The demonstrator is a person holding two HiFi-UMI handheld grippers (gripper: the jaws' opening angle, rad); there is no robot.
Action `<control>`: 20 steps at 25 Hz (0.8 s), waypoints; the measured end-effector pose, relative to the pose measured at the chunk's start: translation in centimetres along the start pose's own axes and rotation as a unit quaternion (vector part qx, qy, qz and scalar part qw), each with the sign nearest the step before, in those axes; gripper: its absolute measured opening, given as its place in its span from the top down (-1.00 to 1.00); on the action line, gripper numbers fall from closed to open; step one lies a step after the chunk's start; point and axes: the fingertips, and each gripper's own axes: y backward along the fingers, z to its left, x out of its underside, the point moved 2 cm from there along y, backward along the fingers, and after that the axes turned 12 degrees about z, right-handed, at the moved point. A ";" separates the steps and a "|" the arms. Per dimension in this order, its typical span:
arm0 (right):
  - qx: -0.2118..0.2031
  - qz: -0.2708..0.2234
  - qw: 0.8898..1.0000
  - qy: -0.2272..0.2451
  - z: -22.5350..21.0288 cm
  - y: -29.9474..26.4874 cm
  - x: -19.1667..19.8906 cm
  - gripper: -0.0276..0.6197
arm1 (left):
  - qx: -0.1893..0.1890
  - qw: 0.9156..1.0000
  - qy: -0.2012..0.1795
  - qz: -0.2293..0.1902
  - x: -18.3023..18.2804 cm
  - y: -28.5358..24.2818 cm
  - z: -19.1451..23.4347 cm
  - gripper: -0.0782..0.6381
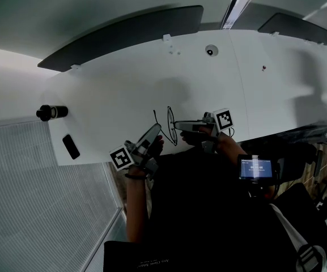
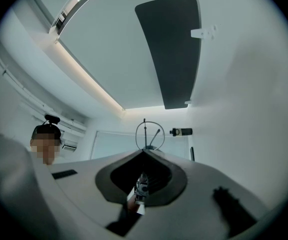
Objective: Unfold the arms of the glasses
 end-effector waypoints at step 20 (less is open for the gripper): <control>0.000 -0.016 1.000 0.006 0.1 0.5 -0.4 0.88 | 0.008 1.000 0.007 -0.012 0.0 0.3 -0.2 0.72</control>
